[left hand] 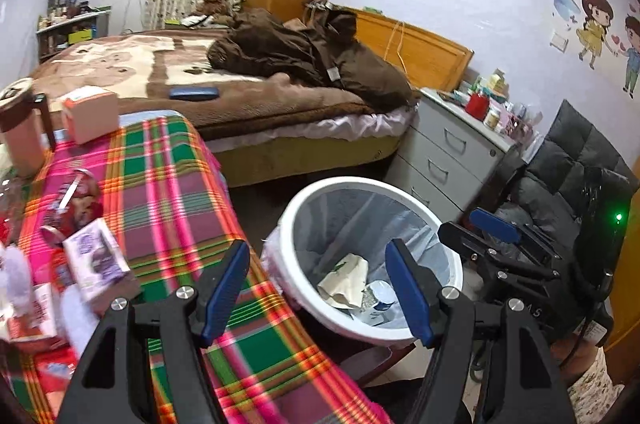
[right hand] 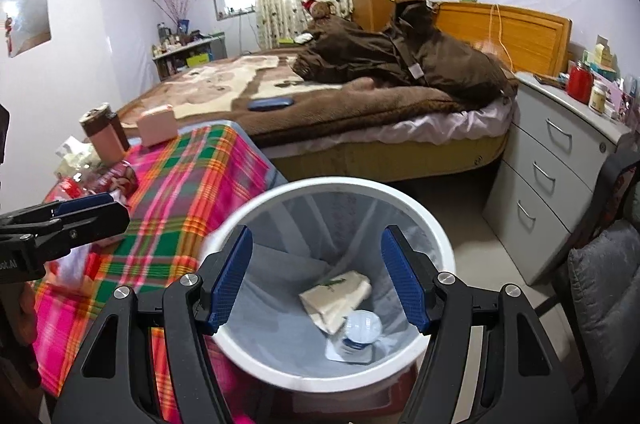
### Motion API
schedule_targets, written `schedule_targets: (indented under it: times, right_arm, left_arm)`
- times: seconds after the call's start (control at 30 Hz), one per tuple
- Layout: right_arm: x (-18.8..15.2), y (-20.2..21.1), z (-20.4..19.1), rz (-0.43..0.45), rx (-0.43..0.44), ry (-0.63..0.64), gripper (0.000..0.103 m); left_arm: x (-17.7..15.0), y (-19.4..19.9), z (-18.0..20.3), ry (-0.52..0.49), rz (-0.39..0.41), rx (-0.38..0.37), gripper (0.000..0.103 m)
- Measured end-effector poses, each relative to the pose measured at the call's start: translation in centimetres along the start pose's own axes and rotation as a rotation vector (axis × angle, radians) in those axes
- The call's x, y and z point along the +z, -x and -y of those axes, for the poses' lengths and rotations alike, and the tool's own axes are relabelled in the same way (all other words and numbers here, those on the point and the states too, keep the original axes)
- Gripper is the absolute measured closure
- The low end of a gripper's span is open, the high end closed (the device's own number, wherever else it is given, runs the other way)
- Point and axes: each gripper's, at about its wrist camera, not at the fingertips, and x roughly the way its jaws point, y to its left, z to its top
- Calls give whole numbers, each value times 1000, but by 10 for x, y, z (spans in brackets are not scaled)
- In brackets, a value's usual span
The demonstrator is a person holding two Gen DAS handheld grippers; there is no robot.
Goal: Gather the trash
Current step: 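Move both tools back from the bin to the bed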
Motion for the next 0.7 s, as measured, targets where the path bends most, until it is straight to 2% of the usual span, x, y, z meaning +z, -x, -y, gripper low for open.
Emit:
schedule_targets:
  times: [0.43,0.7]
  right_arm:
    - [2,8,-51,35,83,47,35]
    - [-1,1,-88,22,155,68,35]
  left_arm:
    - [-15,62,-48,55,82,105,31]
    - [-34,103,-95,116,120,186,30]
